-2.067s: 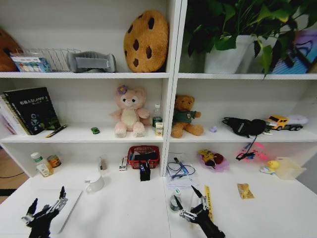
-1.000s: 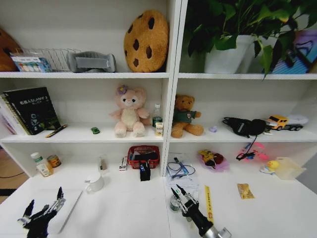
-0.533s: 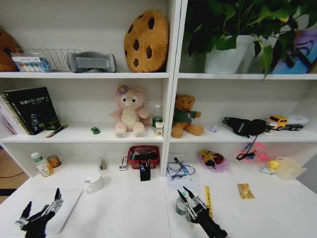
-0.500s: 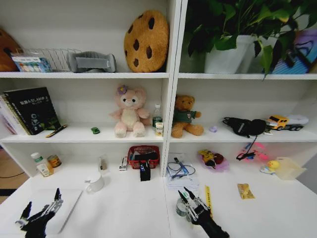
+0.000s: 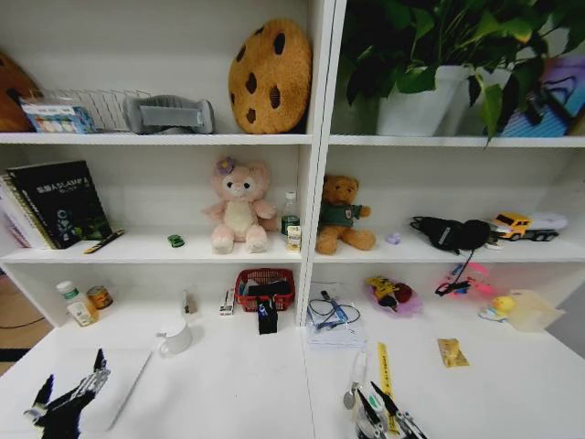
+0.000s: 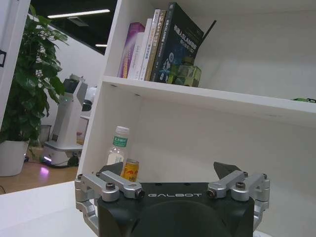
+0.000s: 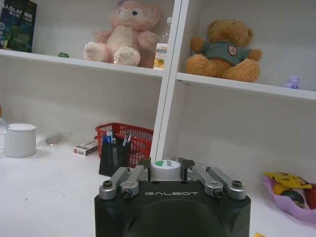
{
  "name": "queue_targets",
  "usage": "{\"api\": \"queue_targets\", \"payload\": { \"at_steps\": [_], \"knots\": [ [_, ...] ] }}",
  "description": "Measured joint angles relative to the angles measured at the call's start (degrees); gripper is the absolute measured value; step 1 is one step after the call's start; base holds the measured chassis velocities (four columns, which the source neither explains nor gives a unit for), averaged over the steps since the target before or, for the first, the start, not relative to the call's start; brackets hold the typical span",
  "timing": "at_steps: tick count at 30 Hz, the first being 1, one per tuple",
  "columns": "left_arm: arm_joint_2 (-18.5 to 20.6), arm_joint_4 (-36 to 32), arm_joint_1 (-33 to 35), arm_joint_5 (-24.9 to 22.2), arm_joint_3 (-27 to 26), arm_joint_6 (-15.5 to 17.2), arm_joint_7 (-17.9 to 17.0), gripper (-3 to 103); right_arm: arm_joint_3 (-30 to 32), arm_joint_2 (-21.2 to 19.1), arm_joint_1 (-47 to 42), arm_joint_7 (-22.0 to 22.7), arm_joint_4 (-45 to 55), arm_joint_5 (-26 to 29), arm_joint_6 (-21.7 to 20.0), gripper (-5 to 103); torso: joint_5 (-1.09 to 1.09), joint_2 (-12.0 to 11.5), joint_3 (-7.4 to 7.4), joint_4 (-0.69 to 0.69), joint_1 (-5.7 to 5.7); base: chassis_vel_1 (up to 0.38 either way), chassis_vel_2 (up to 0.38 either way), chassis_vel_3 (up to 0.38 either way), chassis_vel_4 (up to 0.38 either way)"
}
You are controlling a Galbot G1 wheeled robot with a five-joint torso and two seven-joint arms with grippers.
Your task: Organize the objects on the table.
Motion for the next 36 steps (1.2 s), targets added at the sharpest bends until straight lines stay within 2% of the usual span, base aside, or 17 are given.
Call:
{"api": "queue_targets", "payload": {
  "at_steps": [7, 11, 12, 17, 24, 36],
  "knots": [
    [1.32, 1.61, -0.67, 0.24, 1.33, -0.04, 0.24, 100, -0.79, 4.67, -0.98, 0.56, -5.7, -3.31, 3.5, 28, -0.01, 0.0, 0.0, -0.02, 0.0, 0.0, 0.0, 0.0, 0.0],
    [1.49, 1.96, -0.16, 0.44, 1.34, -1.02, 0.55, 100, -1.25, 6.14, -1.15, 0.78, -8.66, -4.79, 5.34, 28, -0.01, 0.0, 0.0, -0.01, 0.0, 0.0, 0.0, 0.0, 0.0],
    [1.49, 2.12, 0.56, 0.32, 1.12, -1.91, 0.73, 100, -1.26, 6.65, -1.31, 0.94, -10.93, -5.88, 6.99, 28, 0.0, 0.0, 0.01, 0.0, 0.0, 0.0, 0.0, 0.0, 0.0],
    [1.7, 3.36, 0.55, 0.32, 1.11, -2.6, 0.82, 100, -1.48, 7.07, -0.47, 1.45, -15.78, -5.98, 8.62, 28, -0.01, 0.0, 0.0, -0.01, 0.0, 0.0, 0.0, 0.0, 0.0],
    [1.61, 4.73, -0.39, 1.16, 2.02, -2.18, 0.87, 100, -1.93, 6.72, 3.47, 1.49, -24.0, -3.65, 8.8, 28, 0.0, 0.0, 0.0, -0.01, 0.0, 0.0, 0.0, 0.0, 0.0],
    [0.82, 3.52, 1.23, 0.96, 0.5, -2.91, 1.18, 100, -3.61, 5.43, 10.17, 1.23, -36.43, -3.18, 10.72, 28, 0.0, 0.0, 0.0, -0.01, 0.0, 0.0, 0.0, 0.0, 0.0]
  ]
}}
